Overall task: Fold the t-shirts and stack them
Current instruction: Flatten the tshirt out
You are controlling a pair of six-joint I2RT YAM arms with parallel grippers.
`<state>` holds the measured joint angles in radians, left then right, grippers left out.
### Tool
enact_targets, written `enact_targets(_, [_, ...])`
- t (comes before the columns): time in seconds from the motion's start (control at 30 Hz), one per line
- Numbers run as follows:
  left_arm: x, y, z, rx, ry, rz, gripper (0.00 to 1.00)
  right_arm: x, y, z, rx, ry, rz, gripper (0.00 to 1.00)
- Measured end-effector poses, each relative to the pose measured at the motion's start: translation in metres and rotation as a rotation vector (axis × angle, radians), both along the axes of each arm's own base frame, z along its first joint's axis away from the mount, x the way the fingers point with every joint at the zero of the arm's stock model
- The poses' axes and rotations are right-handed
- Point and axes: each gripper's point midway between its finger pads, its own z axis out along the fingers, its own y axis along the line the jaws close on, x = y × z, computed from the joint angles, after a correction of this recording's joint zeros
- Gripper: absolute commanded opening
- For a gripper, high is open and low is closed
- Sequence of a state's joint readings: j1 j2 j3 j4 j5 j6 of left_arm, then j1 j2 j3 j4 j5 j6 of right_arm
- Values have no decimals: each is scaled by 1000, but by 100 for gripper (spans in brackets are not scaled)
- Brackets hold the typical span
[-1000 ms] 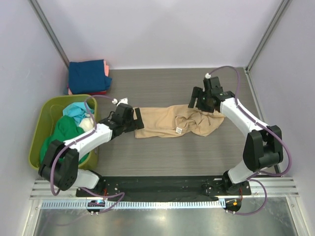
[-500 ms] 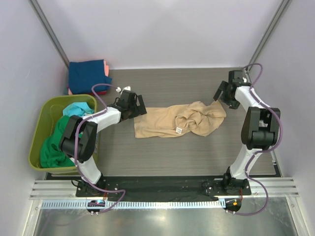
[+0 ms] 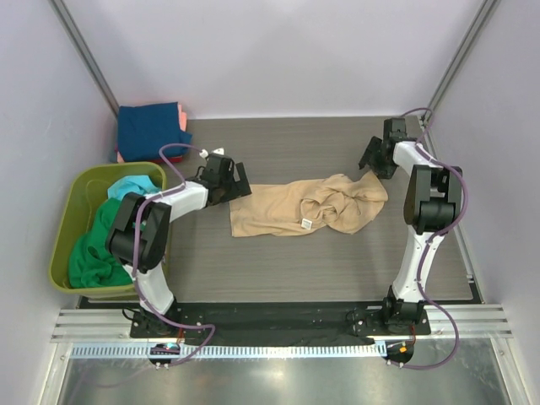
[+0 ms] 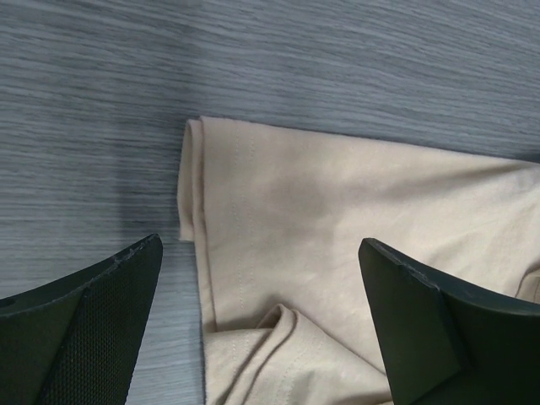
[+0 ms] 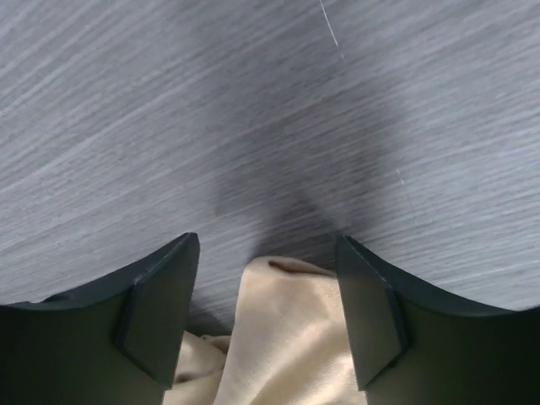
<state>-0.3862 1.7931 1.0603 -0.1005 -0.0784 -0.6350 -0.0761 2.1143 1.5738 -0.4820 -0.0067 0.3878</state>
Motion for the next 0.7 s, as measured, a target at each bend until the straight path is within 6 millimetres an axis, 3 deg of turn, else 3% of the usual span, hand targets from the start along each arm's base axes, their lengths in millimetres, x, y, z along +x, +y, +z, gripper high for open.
enact_targets(0.03, [1, 1, -1, 1, 1, 2, 100, 2, 0, 1, -1, -8, 1, 59])
enact_targets(0.07, [3, 3, -2, 4, 1, 5, 100, 3, 0, 1, -1, -12, 3, 46])
enact_targets(0.17, [10, 6, -4, 2, -4, 11, 100, 3, 0, -2, 6, -9, 7, 28])
enact_targets(0.37, [23, 0, -4, -24, -27, 8, 91, 2, 3, -8, 22, -10, 16, 1])
enact_targets(0.47, [28, -4, -5, -43, -33, 5, 66, 3, 5, -8, 33, -18, 21, 1])
enact_targets(0.5, [30, -6, -6, -54, -35, 7, 49, 3, 5, -7, 37, -23, 23, 1])
enact_targets(0.57, [30, -9, -10, -71, -26, 5, 30, 2, 8, -7, 52, -25, 29, 1])
enact_targets(0.6, [30, -11, -13, -78, -22, 0, 11, 2, 10, -7, 59, -28, 33, 1])
enact_targets(0.63, [30, -13, -13, -88, -19, -4, 1, 1, 12, -7, 69, -28, 36, 1])
enact_targets(0.7, [31, -16, -16, -92, -11, -18, 0, -2, 15, -6, 84, -27, 40, 1])
